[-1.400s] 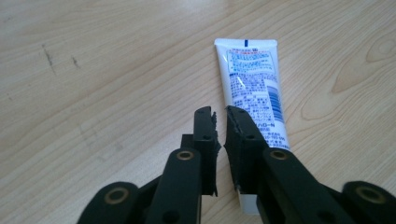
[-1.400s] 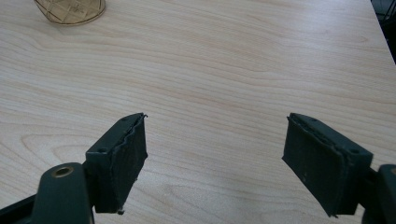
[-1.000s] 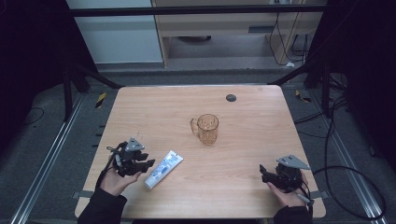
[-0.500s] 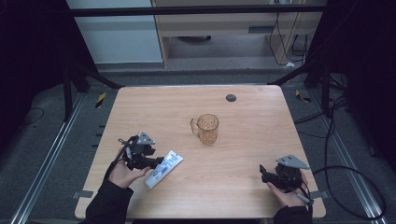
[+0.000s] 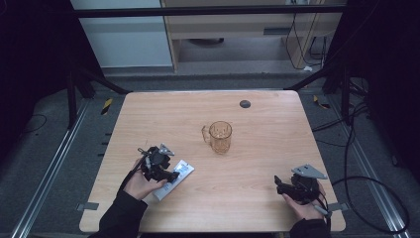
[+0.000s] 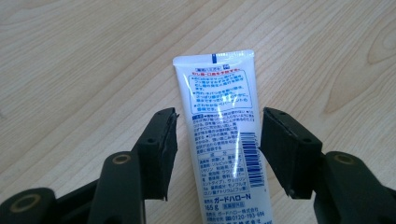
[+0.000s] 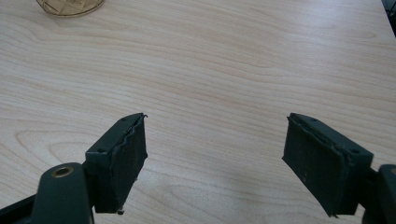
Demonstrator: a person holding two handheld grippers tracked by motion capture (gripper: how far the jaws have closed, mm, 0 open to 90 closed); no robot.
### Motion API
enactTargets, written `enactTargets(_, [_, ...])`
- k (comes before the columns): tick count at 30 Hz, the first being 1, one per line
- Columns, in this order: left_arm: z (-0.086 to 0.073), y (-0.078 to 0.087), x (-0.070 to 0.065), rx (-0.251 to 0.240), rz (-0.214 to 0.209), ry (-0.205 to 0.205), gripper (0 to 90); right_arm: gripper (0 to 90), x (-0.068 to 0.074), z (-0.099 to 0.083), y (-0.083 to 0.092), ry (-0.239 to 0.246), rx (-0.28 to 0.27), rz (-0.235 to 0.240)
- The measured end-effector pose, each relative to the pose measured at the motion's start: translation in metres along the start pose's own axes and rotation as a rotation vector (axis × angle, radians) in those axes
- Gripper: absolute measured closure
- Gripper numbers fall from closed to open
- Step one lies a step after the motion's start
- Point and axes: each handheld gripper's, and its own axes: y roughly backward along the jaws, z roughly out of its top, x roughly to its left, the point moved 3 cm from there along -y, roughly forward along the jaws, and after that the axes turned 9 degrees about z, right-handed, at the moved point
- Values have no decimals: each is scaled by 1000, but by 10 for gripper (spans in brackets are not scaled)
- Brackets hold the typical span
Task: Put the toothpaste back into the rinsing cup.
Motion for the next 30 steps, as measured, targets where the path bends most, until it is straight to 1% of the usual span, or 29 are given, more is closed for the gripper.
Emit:
enactTargets(2, [1,-3,-1,9,-1,3,442,210,0,0,0,0,3,1])
enactTargets(11, [1,-13,-6,50,-7,-12,415,210,1,0,-1,2,5,4])
enactTargets(15, [1,-18,-6,65,-11,-11,413,209,1,0,-1,3,6,6])
enactTargets(17, [1,-21,-6,67,-19,0,413,209,1,0,-2,2,7,7])
enactTargets(22, [1,-28,-7,84,-20,-5,388,208,2,0,-2,7,12,8])
enactTargets(26, [-1,-31,-6,90,-27,6,376,208,1,0,-3,7,14,8])
enactTargets(30, [-1,-32,-7,96,-27,8,372,208,2,1,-3,5,12,8])
